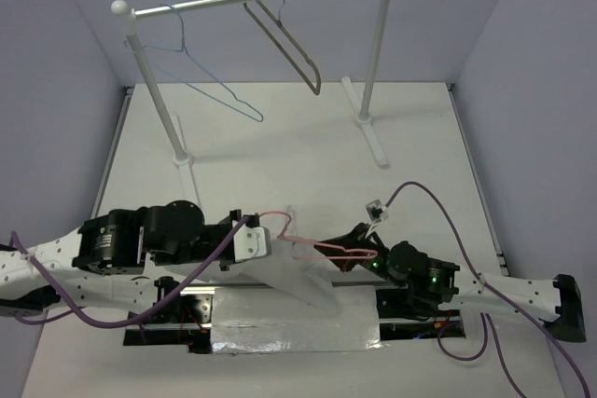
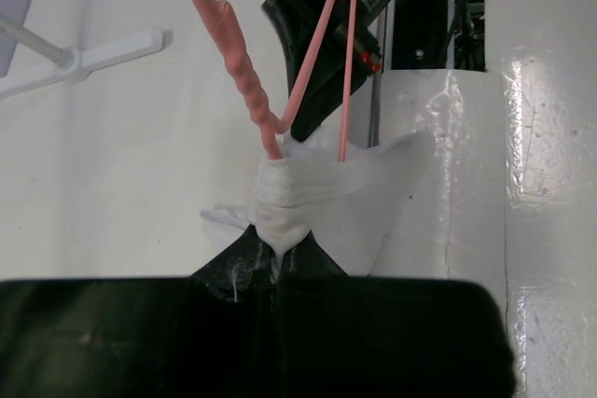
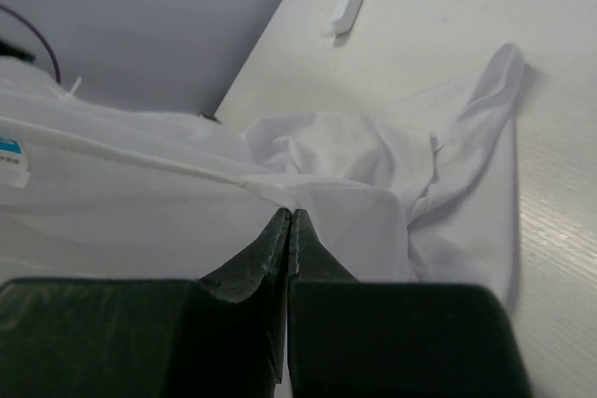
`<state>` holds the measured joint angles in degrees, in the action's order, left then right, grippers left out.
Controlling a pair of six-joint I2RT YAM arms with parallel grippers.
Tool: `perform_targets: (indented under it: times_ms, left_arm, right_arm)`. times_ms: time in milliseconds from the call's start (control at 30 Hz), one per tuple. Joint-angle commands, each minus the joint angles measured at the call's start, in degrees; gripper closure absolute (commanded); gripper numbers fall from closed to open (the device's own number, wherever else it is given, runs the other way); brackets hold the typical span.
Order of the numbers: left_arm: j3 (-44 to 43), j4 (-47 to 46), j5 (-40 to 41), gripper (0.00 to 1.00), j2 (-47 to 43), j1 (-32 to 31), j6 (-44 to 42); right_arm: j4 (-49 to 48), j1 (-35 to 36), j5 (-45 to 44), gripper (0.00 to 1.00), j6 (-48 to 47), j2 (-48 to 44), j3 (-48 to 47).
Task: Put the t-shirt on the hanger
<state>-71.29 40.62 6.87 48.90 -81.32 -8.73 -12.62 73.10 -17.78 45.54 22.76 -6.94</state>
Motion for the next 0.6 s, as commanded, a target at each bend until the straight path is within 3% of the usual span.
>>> perform_targets:
  times_ms: [0, 33, 200, 400, 567]
  left_arm:
    - [-1.3, -3.4, 5.4, 1.0, -2.3, -0.2, 1.4]
    - [-0.4, -4.0, 6.2, 1.0, -2.8, -0.2, 1.6]
    - [0.8, -3.4, 10.7, 1.0, -3.6, -0.2, 2.4]
    - [0.1, -0.3, 19.6, 1.0, 2.4, -0.2, 3.6]
    - [1.0, -0.5, 21.2, 1.0, 3.1, -0.2, 4.0]
  right_arm:
    - [14.3, 0.0, -12.1, 1.0, 3.5, -7.5, -2.5]
    - [20.7, -0.1, -15.7, 1.0, 4.4, -11.6, -3.2]
    - [32.5, -0.1, -19.6, 1.0, 5.7, -21.0, -8.2]
    - [41.4, -0.1, -24.4, 1.0, 6.1, -20.1, -16.2]
    - [47.9, -0.1, -28.7, 1.0, 6.2, -17.5, -23.5]
